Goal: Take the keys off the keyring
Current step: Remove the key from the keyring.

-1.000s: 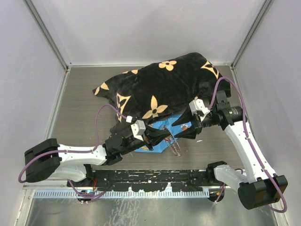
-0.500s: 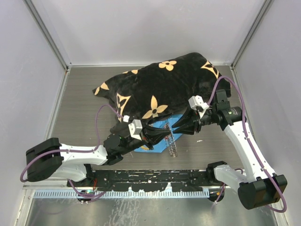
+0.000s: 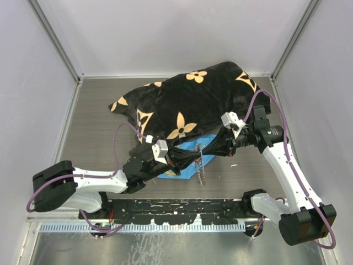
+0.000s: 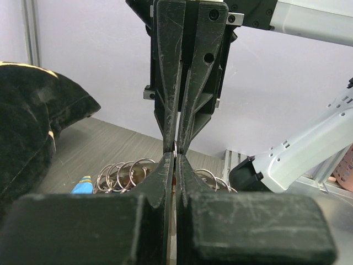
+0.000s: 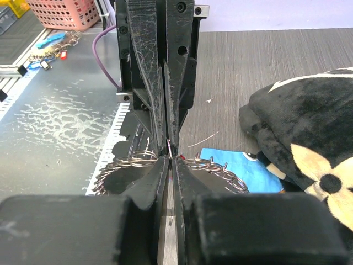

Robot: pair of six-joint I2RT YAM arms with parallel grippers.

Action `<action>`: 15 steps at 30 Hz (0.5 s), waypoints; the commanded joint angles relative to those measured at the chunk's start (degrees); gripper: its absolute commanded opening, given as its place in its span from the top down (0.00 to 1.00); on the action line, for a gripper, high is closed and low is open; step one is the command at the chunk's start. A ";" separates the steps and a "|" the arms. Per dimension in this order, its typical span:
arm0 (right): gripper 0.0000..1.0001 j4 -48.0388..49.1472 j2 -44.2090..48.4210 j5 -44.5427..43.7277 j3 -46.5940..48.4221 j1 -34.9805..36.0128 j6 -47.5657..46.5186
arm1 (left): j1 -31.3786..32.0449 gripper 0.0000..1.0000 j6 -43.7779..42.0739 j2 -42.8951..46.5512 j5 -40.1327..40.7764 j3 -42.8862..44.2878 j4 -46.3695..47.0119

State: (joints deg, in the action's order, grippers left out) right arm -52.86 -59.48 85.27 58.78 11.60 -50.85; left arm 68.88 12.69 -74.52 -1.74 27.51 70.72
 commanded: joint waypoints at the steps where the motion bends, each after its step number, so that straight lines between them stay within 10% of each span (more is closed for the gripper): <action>1: 0.85 1.63 1.31 1.91 -0.03 -0.03 0.07 | 0.14 1.00 0.16 -0.08 0.02 2.15 6.32; 15: 0.99 0.78 1.39 0.33 0.43 0.14 -1.03 | 0.12 1.00 0.37 0.20 1.05 2.03 4.73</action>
State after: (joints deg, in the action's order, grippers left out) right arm -52.62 -59.46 85.41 58.48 11.62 -50.83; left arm 68.88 12.88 -75.20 -1.65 27.51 70.83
